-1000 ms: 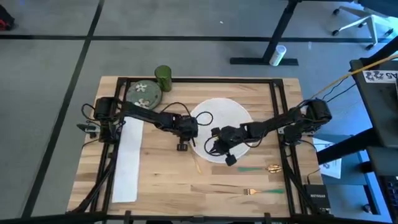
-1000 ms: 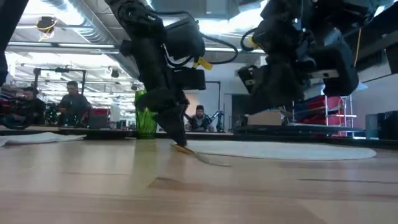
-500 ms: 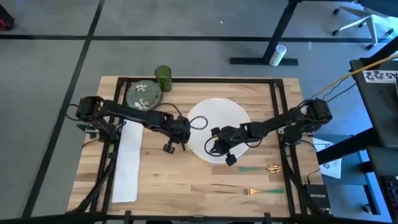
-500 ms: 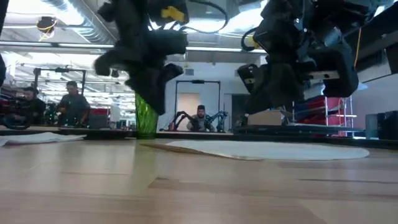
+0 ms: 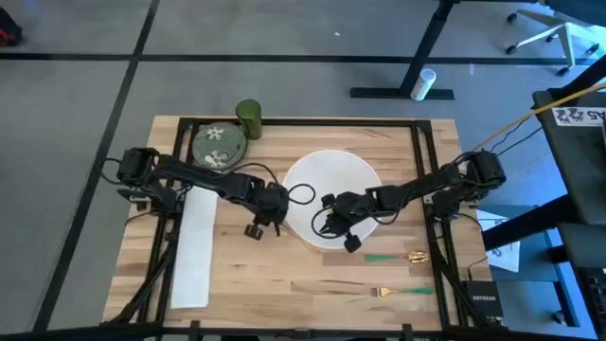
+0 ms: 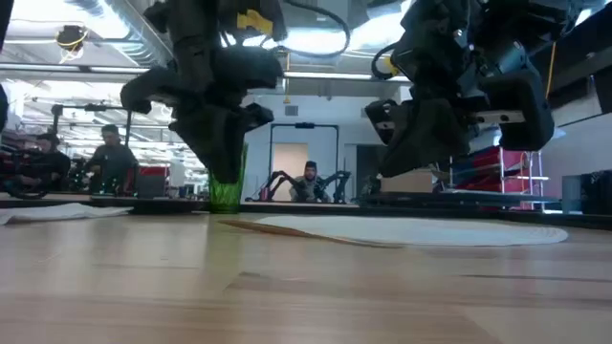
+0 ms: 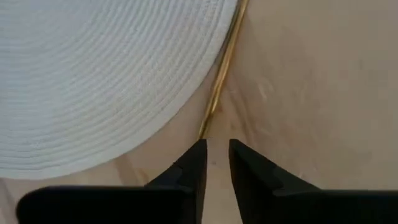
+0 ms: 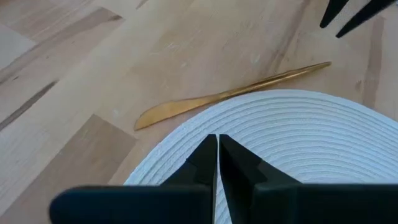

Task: Set table place
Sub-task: Put the gold table knife on the white table mat

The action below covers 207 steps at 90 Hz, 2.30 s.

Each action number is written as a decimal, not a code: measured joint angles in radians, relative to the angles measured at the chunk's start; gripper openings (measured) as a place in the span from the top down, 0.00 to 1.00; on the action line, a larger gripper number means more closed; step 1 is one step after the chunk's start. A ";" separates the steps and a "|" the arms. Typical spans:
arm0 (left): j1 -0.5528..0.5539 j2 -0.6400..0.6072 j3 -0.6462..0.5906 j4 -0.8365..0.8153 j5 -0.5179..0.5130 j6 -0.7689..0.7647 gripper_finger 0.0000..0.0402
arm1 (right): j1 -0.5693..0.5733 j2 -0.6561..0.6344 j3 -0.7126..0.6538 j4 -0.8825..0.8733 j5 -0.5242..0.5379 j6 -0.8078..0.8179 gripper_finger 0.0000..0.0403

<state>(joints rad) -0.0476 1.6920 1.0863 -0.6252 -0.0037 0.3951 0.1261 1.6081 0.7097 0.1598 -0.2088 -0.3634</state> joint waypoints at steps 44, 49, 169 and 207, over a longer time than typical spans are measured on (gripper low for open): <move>0.052 0.133 0.000 0.018 0.023 0.076 0.79 | 0.000 0.000 0.000 -0.006 -0.005 -0.010 0.99; 0.052 0.134 0.000 0.018 0.023 0.078 0.80 | 0.000 0.000 0.000 -0.005 -0.005 -0.010 0.99; -0.015 0.000 0.040 -0.036 0.023 -0.179 1.00 | 0.000 -0.015 0.000 -0.012 -0.002 -0.009 0.99; 0.025 0.000 0.034 0.116 0.076 -0.217 1.00 | 0.000 -0.222 0.000 -0.135 -0.001 -0.008 0.99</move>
<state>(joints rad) -0.0223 1.6924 1.1202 -0.5094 0.0719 0.1783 0.1261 1.3858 0.7101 0.0246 -0.2100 -0.3717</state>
